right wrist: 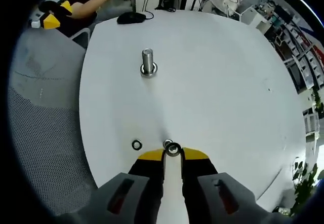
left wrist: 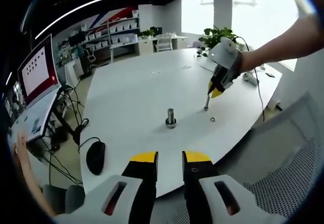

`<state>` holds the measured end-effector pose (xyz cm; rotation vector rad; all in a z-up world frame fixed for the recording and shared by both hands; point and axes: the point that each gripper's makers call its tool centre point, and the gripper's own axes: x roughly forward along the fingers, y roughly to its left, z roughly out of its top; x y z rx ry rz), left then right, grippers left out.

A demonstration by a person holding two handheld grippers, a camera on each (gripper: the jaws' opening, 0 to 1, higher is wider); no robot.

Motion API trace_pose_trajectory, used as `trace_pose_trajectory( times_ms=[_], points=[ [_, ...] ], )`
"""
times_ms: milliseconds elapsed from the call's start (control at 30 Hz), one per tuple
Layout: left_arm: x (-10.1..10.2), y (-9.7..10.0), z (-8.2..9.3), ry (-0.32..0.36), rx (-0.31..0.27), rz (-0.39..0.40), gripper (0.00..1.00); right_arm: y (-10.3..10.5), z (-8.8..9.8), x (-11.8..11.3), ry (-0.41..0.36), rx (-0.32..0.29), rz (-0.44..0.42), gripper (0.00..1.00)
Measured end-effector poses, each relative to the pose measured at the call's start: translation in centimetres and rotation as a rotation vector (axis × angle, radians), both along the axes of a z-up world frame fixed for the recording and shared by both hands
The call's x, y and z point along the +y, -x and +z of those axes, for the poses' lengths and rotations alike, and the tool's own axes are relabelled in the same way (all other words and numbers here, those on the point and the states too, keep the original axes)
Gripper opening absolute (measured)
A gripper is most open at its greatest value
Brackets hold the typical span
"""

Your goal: Place the washer onto the threaded stud by aligning its center hole with the stud, sliding it down to the base, and recovering from edge contact or off-axis alignment until the washer reaches the visible bottom stop.

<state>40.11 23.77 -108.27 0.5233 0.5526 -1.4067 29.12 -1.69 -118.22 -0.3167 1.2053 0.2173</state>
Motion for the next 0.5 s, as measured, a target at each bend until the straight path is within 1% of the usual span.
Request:
trace_pose_trajectory(
  times_ms=[67, 133, 167, 333, 500],
  points=[
    [0.0, 0.2, 0.0, -0.006, -0.004, -0.005, 0.17, 0.0, -0.3, -0.1, 0.001, 0.010, 0.003, 0.14],
    [0.0, 0.0, -0.1, -0.005, -0.001, -0.002, 0.16, -0.1, -0.3, -0.3, 0.013, 0.006, 0.009, 0.14],
    [0.0, 0.0, 0.0, -0.003, 0.000, -0.001, 0.16, 0.0, -0.4, -0.4, 0.012, 0.014, 0.008, 0.14],
    [0.0, -0.1, -0.1, -0.007, 0.000, 0.001, 0.16, 0.2, -0.9, -0.1, 0.009, 0.026, 0.019, 0.14],
    [0.0, 0.0, -0.3, -0.014, 0.002, -0.001, 0.16, 0.0, -1.9, -0.3, -0.002, 0.040, 0.017, 0.14]
  ],
)
